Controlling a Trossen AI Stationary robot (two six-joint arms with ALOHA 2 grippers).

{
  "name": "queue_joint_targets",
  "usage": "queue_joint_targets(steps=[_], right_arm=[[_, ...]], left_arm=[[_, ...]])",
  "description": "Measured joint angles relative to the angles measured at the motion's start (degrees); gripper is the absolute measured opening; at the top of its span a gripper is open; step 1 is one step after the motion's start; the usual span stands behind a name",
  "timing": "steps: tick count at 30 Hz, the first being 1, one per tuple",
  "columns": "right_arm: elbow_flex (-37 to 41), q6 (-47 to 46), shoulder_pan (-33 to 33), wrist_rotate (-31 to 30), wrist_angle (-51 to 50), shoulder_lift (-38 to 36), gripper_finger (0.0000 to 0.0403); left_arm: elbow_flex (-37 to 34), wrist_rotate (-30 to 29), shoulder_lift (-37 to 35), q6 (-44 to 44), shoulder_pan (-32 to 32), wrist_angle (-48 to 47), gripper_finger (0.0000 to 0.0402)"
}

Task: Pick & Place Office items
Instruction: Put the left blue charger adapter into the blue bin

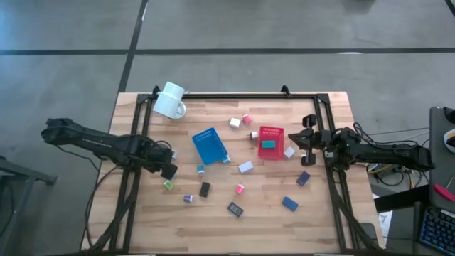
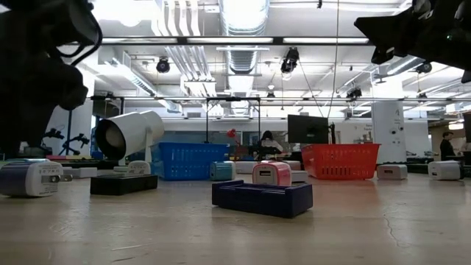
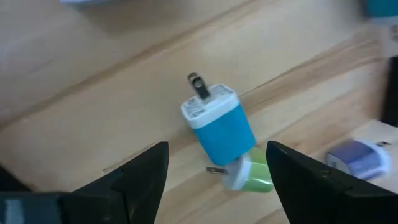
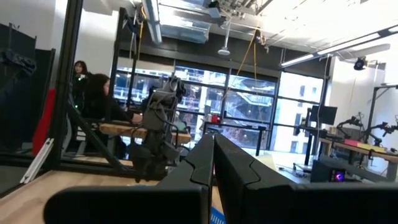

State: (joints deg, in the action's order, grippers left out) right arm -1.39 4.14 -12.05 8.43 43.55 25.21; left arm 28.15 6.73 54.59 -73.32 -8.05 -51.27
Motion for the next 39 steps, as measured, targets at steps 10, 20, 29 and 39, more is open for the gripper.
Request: queue_joint_targets(steps=[10,20,29,39], right_arm=[[0.0,-1.8,0.0,0.0,0.0,0.0,0.0008],[0.0,-2.1,0.0,0.0,-0.1,0.0,0.0008],[0.0,-1.6,0.0,0.0,0.0,0.0,0.0008],[0.0,-1.6,0.0,0.0,0.0,0.0,0.0008]], left_arm=[[-0.3,-0.3,8.1,3.5,-0.1,6.5,0.0274],[-0.3,-0.3,12.9,6.4,-0.1,7.2,0.0273],[-0.3,-2.4,14.1,9.2,-0.4,7.1,0.0251],[-0.1,-1.0,13.7,12.5,-0.4,7.1,0.0149]])
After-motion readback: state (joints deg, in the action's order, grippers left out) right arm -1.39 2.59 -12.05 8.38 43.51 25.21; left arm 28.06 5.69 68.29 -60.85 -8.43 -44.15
